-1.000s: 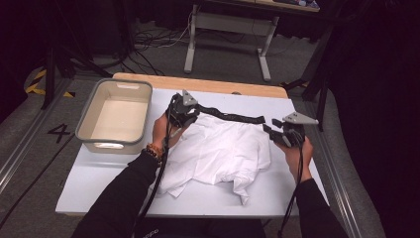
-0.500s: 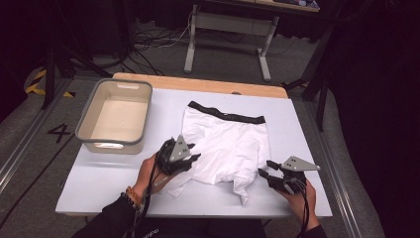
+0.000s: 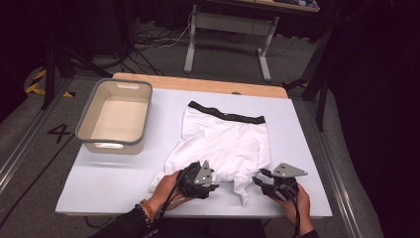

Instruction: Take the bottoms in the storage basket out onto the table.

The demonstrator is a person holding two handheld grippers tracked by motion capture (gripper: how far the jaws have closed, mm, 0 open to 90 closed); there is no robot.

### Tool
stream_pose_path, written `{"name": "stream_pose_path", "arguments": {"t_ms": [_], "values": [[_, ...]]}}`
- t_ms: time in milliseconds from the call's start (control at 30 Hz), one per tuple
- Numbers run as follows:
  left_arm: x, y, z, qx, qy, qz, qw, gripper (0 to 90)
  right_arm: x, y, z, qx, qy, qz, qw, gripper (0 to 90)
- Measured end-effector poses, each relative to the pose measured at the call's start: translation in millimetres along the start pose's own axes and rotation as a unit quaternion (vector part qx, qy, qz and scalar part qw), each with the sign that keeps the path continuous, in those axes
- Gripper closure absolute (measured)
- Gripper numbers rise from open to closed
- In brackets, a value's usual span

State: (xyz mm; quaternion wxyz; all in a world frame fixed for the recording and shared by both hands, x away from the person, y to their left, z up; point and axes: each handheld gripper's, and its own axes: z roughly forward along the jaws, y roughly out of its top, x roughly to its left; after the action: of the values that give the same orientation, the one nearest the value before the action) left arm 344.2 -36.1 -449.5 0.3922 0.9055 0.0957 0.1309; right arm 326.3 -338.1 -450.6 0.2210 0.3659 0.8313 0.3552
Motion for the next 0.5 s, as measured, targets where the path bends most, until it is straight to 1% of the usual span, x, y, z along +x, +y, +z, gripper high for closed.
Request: {"name": "stream_pose_path", "arguments": {"t_ms": [33,67,100,167,200,233,267,300,333,367,400,433,467,500], "values": [[0.6,1.6,3.0,0.005,0.004,0.003,1.0,48.7,-1.0,0.4,0.9,0.003,0.0,0.001,1.0,56.7],[4.1,4.1,8.3,0.013,0.002,-0.001,0.9999,48.8,-1.4,0.7,1.1,0.003,-0.002,-0.002,1.0,60.8],[7.5,6.9,14.7,0.019,0.003,-0.001,0.9998,46.2,-3.3,1.4,1.8,0.001,-0.011,-0.01,0.9999,61.8],[10.5,9.7,21.6,0.036,0.014,-0.002,0.9993,48.6,-6.1,2.0,1.6,-0.007,-0.027,-0.006,0.9996,61.4],[10.5,9.7,21.6,0.036,0.014,-0.002,0.9993,48.8,-6.1,2.0,1.6,-0.007,-0.027,-0.006,0.9996,61.4],[13.5,10.8,24.9,0.037,0.013,-0.008,0.9992,48.8,-8.4,2.3,1.5,-0.008,-0.031,-0.003,0.9995,61.0],[18.5,12.5,26.9,0.042,0.019,-0.01,0.9989,56.8,-13.3,3.0,2.5,-0.005,-0.043,0.005,0.999,57.6],[18.5,12.5,26.9,0.042,0.019,-0.01,0.9989,61.9,-16.3,3.4,2.9,-0.005,-0.051,0.012,0.9986,54.6],[21.5,13.4,27.3,0.048,0.027,-0.01,0.9984,61.9,-16.3,3.4,2.9,-0.005,-0.051,0.012,0.9986,54.6],[25.0,13.7,27.7,0.055,0.034,-0.01,0.9979,69.9,-19.6,4.1,3.6,-0.005,-0.057,0.021,0.9981,51.2],[29.0,14.2,27.1,0.063,0.043,-0.009,0.997,78.7,-22.9,4.7,4.0,-0.003,-0.061,0.028,0.9977,50.5],[34.2,14.9,26.2,0.067,0.049,-0.011,0.9965,82.7,-26.1,4.7,4.1,-0.001,-0.062,0.034,0.9975,50.7],[39.9,16.5,22.8,0.069,0.07,-0.003,0.9952,86.3,-31.4,4.3,5.2,0.003,-0.061,0.039,0.9974,50.8],[43.4,16.7,20.0,0.06,0.077,-0.005,0.9952,86.6,-33.6,4.4,6.4,0.007,-0.062,0.04,0.9972,50.9]]}}
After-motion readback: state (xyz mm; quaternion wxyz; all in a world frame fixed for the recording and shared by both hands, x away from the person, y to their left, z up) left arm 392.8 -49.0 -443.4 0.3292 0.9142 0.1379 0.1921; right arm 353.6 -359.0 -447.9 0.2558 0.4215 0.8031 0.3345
